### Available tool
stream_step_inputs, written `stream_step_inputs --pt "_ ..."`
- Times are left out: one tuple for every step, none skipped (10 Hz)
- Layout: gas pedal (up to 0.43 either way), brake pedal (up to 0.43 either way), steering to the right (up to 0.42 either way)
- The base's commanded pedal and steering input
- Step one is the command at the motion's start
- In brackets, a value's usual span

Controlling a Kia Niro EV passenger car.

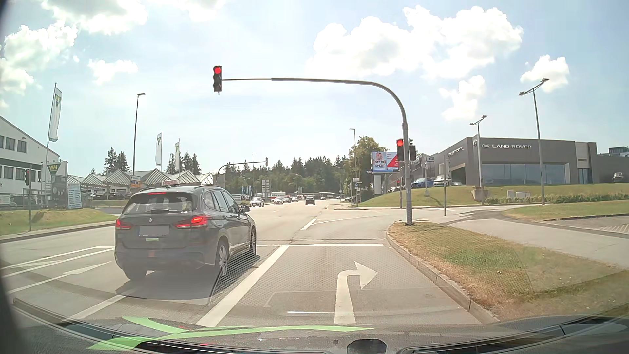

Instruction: Follow the waypoints while adhering to traffic rules and regulations

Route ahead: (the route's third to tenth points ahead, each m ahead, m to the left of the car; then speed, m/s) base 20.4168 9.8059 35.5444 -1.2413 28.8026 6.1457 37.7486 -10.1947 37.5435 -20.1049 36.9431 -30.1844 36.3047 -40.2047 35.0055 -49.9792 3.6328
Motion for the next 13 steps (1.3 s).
stream_step_inputs --pt "0.000 0.049 0.001" --pt "0.000 0.049 0.001" --pt "0.000 0.049 -0.002" --pt "0.000 0.043 -0.007" --pt "0.000 0.037 -0.007" --pt "0.000 0.037 -0.007" --pt "0.000 0.037 -0.008" --pt "0.000 0.043 -0.008" --pt "0.000 0.067 -0.009" --pt "0.000 0.067 -0.010" --pt "0.000 0.061 -0.008" --pt "0.000 0.043 -0.005" --pt "0.000 0.043 -0.004"
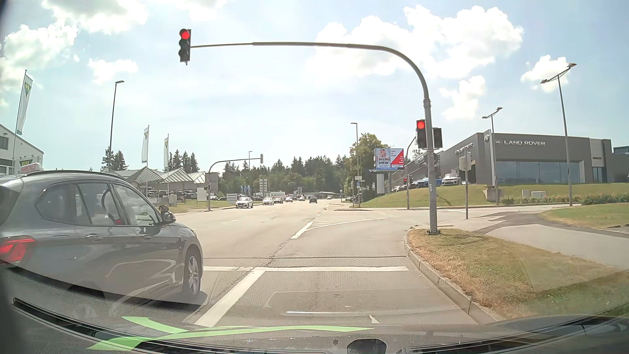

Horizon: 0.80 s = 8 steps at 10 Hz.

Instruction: Follow the waypoints while adhering to traffic rules and regulations

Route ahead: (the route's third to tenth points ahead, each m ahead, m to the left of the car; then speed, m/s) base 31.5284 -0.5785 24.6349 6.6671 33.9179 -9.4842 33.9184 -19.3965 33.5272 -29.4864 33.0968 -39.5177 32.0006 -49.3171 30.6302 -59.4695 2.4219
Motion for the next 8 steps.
stream_step_inputs --pt "0.000 0.043 -0.003" --pt "0.000 0.043 -0.003" --pt "0.000 0.055 -0.003" --pt "0.000 0.067 -0.003" --pt "0.000 0.067 -0.003" --pt "0.000 0.055 -0.003" --pt "0.000 0.043 -0.003" --pt "0.000 0.049 -0.003"
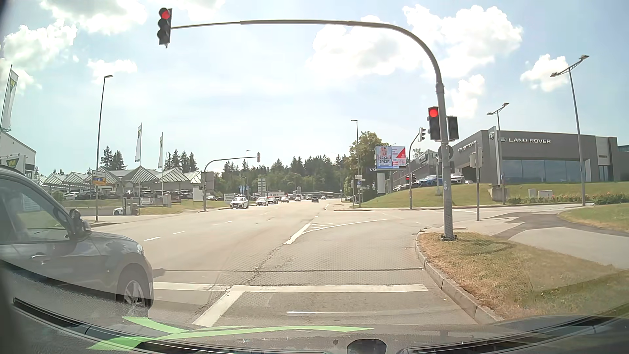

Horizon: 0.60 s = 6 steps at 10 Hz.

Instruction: Follow the waypoints while adhering to traffic rules and regulations

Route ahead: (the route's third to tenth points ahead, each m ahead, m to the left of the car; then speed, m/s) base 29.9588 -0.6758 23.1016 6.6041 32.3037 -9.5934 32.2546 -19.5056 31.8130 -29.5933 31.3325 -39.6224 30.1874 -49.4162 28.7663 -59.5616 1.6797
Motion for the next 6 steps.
stream_step_inputs --pt "0.000 0.049 -0.003" --pt "0.000 0.049 -0.003" --pt "0.000 0.055 -0.003" --pt "0.000 0.067 -0.003" --pt "0.000 0.073 -0.003" --pt "0.000 0.073 -0.003"
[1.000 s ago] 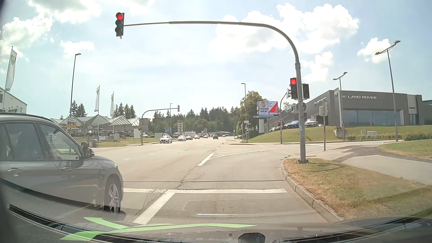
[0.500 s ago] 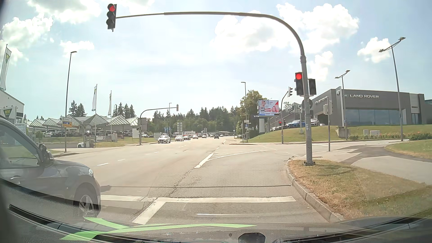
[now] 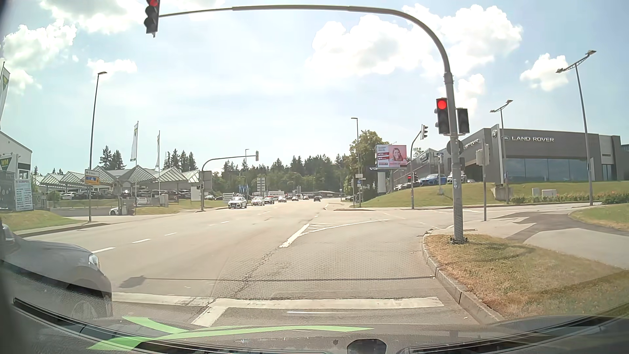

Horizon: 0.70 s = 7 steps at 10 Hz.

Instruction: Follow the waypoints while adhering to traffic rules and regulations

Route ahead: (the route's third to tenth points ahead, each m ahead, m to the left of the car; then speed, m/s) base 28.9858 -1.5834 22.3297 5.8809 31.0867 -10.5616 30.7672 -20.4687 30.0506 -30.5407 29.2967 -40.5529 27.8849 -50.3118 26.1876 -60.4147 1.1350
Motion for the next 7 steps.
stream_step_inputs --pt "0.000 0.073 -0.003" --pt "0.000 0.073 -0.003" --pt "0.000 0.079 -0.003" --pt "0.000 0.079 -0.003" --pt "0.000 0.061 -0.003" --pt "0.000 0.049 -0.003" --pt "0.000 0.049 -0.003"
